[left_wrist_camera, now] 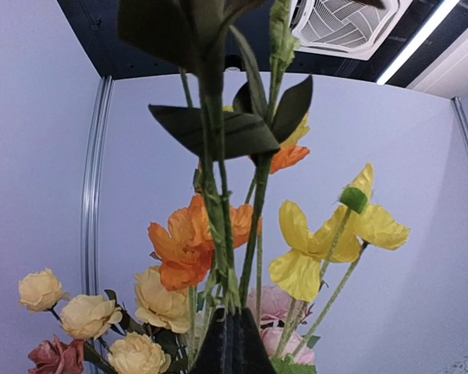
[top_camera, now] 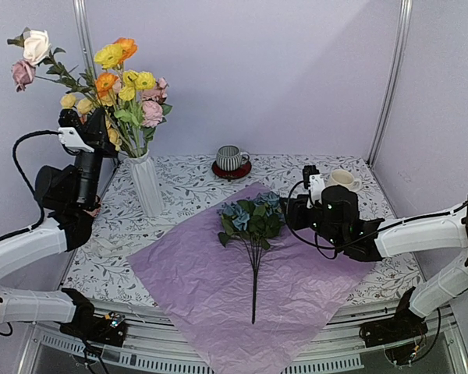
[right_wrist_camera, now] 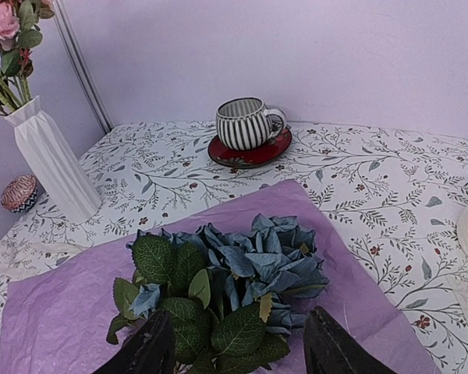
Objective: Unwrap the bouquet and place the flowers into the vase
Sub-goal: Place the fake flower in the vase.
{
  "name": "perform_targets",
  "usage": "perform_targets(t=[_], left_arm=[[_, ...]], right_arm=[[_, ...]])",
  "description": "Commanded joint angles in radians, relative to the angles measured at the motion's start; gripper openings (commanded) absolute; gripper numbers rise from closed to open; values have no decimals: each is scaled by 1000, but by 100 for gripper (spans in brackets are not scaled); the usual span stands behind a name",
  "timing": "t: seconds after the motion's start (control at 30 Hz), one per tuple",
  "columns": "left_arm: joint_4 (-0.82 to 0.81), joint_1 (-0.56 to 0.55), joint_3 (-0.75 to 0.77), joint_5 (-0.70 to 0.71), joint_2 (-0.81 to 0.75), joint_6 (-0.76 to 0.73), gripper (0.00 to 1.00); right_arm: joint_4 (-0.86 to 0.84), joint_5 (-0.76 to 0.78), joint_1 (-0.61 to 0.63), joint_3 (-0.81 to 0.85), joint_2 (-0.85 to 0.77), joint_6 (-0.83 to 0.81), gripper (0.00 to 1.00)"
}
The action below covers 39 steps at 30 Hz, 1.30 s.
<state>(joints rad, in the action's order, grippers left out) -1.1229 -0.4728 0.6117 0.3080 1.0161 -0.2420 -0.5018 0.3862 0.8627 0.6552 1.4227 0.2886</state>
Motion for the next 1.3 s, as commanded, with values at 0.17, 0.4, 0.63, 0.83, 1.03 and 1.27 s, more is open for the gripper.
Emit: perform_targets(t=[0.17,0.4,0.63,0.83,1.03,1.27], left_arm=[[-36,13,39,-33,58,-73,0],[-58,13,10,16,107,-137,0],[-61,17,7,5,104,-122,0],[20,17,60,-31,56,-118,0],[31,17,70,-51,35,-96,0],[6,20,75,-40,91,-105,0]], right_arm=[[-25,-4,-3,2,27,-11,58],[-25,-6,-3,3,28,-12,58],[-25,-7,-3,3,30,-12,58],[-25,-6,-3,2,25,-11,58],[-25,-7,-3,5,30,-11,58],[-26,-6,-3,3,25,-12,58]])
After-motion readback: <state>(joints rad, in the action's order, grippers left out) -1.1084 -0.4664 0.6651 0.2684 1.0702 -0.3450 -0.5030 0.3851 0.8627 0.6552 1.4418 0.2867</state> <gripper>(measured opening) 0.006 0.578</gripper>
